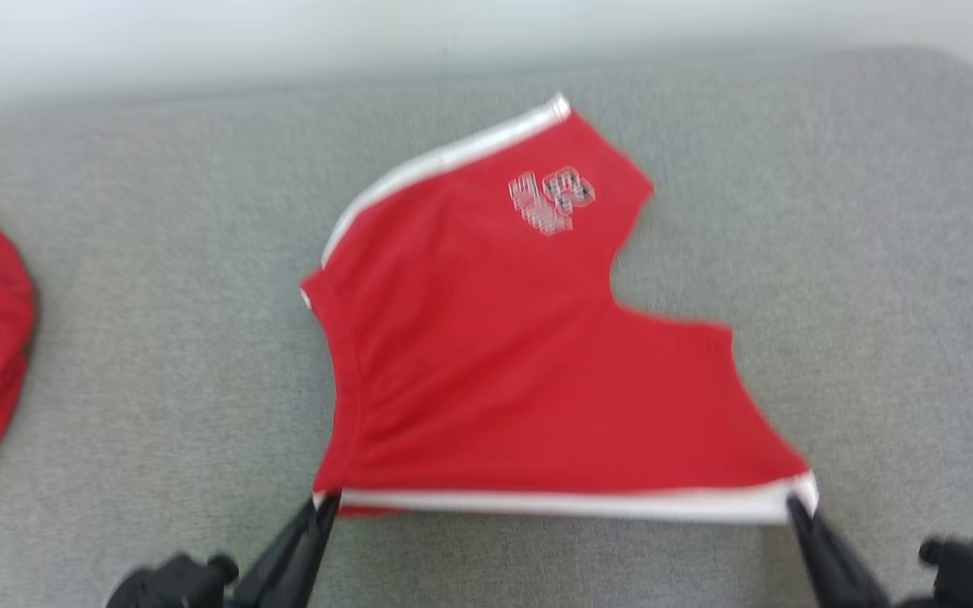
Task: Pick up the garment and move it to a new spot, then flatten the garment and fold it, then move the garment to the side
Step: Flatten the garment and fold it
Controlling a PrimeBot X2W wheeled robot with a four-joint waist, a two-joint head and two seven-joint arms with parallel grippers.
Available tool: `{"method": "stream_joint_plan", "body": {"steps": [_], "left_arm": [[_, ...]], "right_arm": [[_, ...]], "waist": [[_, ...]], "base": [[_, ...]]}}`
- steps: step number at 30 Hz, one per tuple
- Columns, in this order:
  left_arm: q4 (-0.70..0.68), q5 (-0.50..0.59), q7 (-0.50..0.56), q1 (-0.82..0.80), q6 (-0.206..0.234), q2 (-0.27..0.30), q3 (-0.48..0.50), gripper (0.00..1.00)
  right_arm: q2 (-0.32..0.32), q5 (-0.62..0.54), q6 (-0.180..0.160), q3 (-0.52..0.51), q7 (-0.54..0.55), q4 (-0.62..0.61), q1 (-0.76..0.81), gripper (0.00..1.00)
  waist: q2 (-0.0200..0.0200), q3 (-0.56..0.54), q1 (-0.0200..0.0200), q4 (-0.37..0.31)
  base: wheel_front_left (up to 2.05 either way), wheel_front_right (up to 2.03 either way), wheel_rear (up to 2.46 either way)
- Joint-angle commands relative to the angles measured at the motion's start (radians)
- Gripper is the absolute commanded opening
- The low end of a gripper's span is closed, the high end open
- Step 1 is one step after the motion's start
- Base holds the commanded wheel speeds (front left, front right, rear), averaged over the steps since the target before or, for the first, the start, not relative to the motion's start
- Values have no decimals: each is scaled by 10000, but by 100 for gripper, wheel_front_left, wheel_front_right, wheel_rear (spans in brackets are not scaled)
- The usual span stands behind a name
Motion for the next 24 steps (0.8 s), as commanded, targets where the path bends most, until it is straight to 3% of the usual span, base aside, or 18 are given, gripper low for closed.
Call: {"method": "stream_joint_plan", "body": {"steps": [1, 9, 16, 24], "left_arm": [[103, 157, -34, 459, -39, -31, 126, 0], [331, 229, -34, 1427, -231, -276, 310, 0], [402, 564, -33, 1638, -375, -646, 66, 0], [434, 1020, -33, 828, -468, -932, -566, 0]], "right_arm": [[216, -154, -26, -136, 178, -159, 586, 0], [676, -316, -28, -477, 908, -808, 2087, 0], [869, -327, -28, -791, 1214, -1170, 2182, 0], [217, -331, -27, -975, 1424, -1275, 1234, 0]], "waist": [[2, -669, 2, 228], [2, -1412, 2, 521], [2, -1641, 2, 736], [2, -1519, 2, 1166]], "base": [[0, 0, 0], [0, 0, 0], [0, 0, 0], [0, 0, 0]]}}
